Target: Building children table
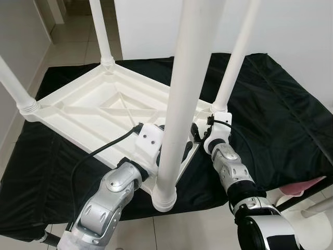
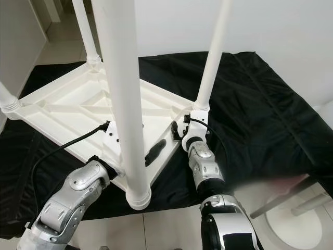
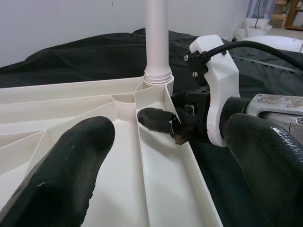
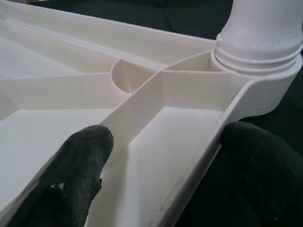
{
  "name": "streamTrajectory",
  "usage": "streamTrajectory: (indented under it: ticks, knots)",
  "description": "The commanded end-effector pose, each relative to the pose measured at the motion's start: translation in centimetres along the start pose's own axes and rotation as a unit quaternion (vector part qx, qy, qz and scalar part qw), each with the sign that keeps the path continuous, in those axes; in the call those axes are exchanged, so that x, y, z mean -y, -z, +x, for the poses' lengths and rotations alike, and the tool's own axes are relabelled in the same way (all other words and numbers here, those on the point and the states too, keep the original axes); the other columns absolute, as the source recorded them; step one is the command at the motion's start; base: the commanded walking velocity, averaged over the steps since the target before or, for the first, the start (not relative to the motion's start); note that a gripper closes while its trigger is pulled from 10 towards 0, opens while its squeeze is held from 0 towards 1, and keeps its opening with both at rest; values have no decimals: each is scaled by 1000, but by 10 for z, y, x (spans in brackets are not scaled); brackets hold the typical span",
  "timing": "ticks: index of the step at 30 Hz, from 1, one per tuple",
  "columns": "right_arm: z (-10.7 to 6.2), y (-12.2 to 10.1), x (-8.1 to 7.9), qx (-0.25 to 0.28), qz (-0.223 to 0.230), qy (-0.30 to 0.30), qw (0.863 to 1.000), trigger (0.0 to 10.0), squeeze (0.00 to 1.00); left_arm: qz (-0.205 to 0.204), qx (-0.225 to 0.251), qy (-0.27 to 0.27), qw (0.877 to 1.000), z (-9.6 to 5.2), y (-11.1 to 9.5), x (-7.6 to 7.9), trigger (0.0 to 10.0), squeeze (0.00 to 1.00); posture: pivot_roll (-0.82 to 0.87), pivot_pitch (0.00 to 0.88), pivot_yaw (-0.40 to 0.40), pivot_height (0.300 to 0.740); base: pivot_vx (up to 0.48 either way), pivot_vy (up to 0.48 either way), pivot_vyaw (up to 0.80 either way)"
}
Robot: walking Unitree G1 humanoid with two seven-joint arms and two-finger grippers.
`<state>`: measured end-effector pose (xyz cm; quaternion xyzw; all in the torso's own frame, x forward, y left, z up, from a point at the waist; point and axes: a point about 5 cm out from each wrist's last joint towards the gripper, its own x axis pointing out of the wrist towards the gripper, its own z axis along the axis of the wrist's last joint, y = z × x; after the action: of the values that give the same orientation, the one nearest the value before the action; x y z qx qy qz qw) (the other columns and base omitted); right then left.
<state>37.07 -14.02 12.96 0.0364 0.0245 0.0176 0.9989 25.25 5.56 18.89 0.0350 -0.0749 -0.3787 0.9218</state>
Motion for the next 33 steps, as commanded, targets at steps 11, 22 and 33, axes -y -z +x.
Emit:
streamTrajectory:
  ticks: [11, 22, 33]
  knots:
    - [-46, 7, 24, 90, 0, 8, 996, 10000, 0, -3, -32, 13, 999, -12, 15, -11, 10000, 0, -42, 85, 28, 740, 0, 0, 0]
    - [-81, -8, 31, 153, -4, 9, 988, 10000, 0, -14, -13, -61, 998, -15, 10, -43, 10000, 0, -138, 115, 44, 740, 0, 0, 0]
    - [-98, -14, 17, 167, -3, -24, 986, 10000, 0, -47, 11, -82, 995, -21, 4, -54, 10000, 0, -152, 140, 55, 740, 0, 0, 0]
